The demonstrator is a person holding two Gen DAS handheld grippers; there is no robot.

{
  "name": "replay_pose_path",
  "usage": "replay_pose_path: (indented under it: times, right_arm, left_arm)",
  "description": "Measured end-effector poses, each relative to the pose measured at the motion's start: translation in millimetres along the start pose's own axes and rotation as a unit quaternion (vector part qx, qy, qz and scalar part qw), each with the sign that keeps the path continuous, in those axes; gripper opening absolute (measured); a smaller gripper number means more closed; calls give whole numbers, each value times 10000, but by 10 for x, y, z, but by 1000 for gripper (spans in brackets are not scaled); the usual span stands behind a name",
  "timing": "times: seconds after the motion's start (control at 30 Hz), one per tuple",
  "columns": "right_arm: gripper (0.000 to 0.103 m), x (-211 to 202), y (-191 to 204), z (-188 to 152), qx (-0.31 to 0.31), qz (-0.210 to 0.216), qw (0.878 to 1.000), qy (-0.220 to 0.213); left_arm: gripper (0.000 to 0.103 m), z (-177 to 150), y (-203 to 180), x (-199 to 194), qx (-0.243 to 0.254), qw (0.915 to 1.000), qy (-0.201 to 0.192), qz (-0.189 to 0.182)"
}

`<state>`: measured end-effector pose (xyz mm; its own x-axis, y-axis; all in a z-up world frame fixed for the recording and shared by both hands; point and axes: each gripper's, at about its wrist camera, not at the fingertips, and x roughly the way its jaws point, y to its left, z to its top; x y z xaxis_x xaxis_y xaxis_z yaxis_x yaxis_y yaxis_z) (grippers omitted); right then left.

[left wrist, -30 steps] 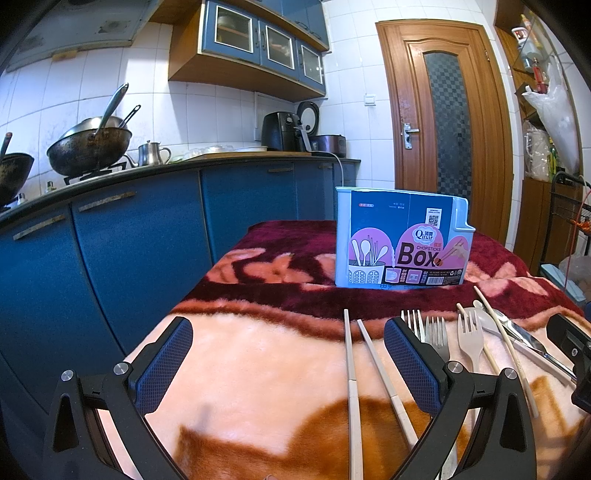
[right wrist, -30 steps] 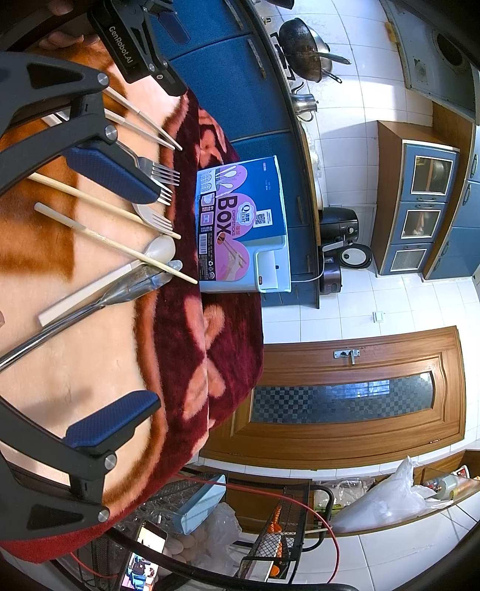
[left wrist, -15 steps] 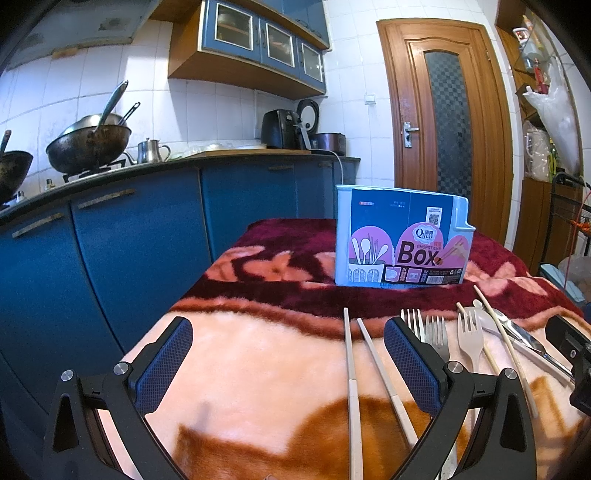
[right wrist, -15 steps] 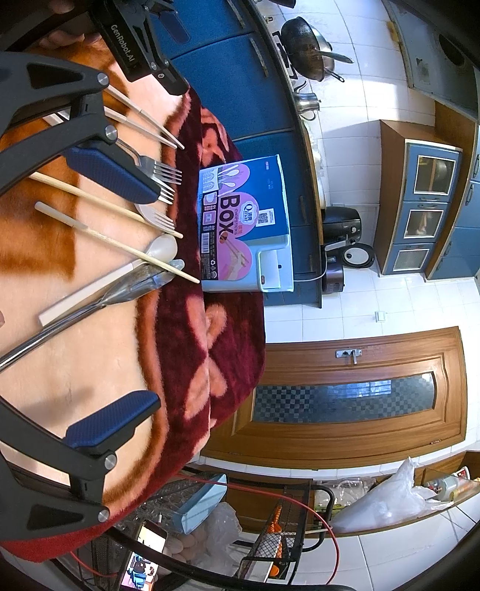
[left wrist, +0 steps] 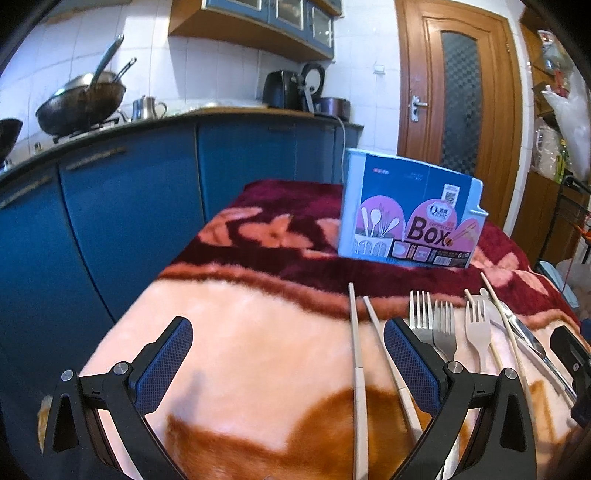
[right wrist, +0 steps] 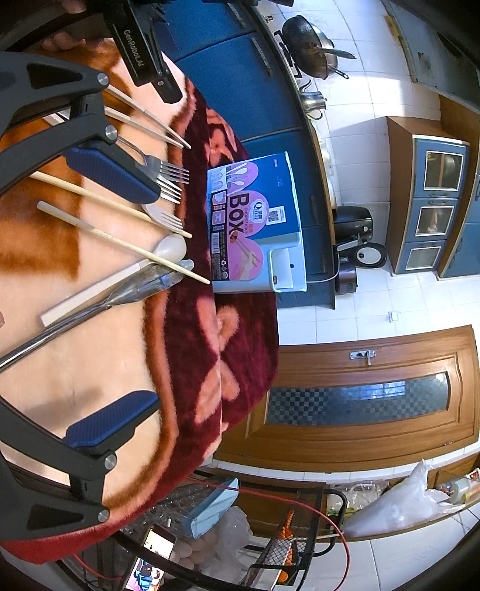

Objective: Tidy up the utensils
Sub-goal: 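Grasp a wooden chopstick with the left tool while the right tool grasps the metal knife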

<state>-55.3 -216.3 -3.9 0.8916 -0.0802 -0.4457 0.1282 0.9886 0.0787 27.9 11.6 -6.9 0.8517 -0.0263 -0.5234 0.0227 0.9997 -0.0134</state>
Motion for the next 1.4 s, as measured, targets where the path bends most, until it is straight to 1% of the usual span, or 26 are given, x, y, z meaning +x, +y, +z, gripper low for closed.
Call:
replay_pose_path:
  times: [0.13,0.37,0.63,0.77,0.87,0.93,1.1,1.13,1.2,1.23,1.27,1.3,1.33,1.4]
  right_arm:
    - [103,21,31,13,-92,-1,9999,92]
    - [103,103,69,76,-235,110,9984,493]
    - [103,181,133,166,-455,332,9943,901]
    - [103,249,108,253,-559,386,9900,1233]
    - [103,304,32,338,-617,388,9860,1501]
    - [100,350,-23,402,-650,378,9827,1695]
    - [81,475,-84,500,-734,485,9722,2171]
    - [79,497,-78,511,-801,509,9696,2254]
    - [69,531,-58,521,-918,532,9651,2393]
    - [67,550,-53,524,-981,547,9621,2483]
    - [61,570,-55,525,-1035,559,9589,2580]
    - [57,589,-51,528,-1064,563,9568,2646]
    - [55,607,-57,530,-1084,592,9539,2735]
    - [49,637,-73,535,-1121,624,9490,2881]
  left_arm:
    - [103,7,-23,19,45,9999,101,22]
    - [103,26,-44,64,141,9996,262,7]
    - [103,59,-51,193,190,9975,668,-111]
    - [103,114,-60,248,269,9956,876,-175]
    - [103,213,-70,269,422,9939,998,-213]
    - [103,285,-84,304,522,9911,1184,-326]
    - [103,398,-152,421,701,9793,1791,-639]
    - [103,415,-172,450,751,9760,1926,-681]
    - [102,428,-188,494,794,9720,2090,-726]
    - [102,435,-197,514,837,9698,2166,-746]
    - [98,445,-201,532,893,9682,2217,-744]
    - [92,448,-213,546,974,9662,2275,-723]
    - [89,451,-215,564,1039,9644,2328,-701]
    - [79,439,-236,604,1152,9590,2486,-719]
